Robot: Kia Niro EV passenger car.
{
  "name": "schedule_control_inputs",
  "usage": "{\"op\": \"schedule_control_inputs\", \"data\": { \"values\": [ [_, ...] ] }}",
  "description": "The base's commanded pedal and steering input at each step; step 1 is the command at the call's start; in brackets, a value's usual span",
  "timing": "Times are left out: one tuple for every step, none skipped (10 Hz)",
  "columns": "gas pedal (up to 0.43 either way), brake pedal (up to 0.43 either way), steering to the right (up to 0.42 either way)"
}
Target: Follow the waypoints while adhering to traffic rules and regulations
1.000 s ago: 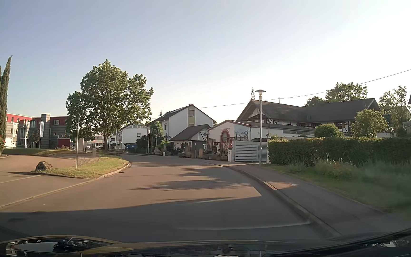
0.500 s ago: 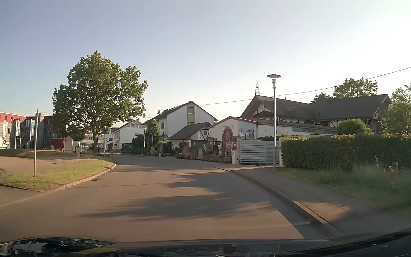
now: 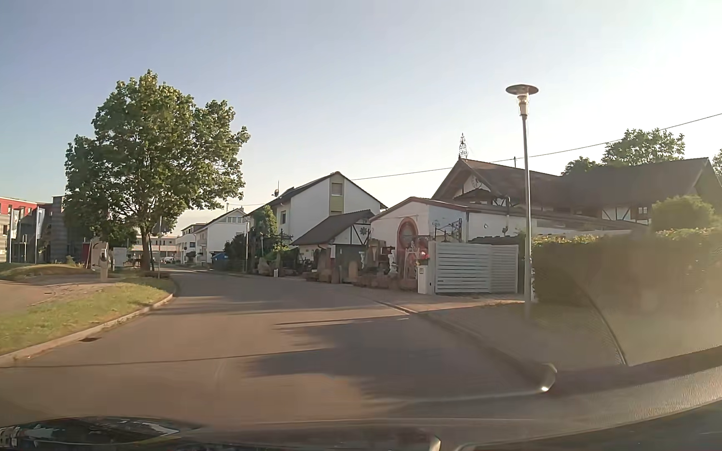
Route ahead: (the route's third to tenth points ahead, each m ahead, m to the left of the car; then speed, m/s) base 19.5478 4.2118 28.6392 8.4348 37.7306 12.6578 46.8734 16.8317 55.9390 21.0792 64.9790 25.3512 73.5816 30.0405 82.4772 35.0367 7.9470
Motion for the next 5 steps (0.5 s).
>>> {"op": "schedule_control_inputs", "data": {
  "values": [
    [0.087, 0.000, -0.021],
    [0.087, 0.000, -0.030],
    [0.087, 0.000, -0.037],
    [0.087, 0.000, -0.044],
    [0.087, 0.000, -0.050]
  ]
}}
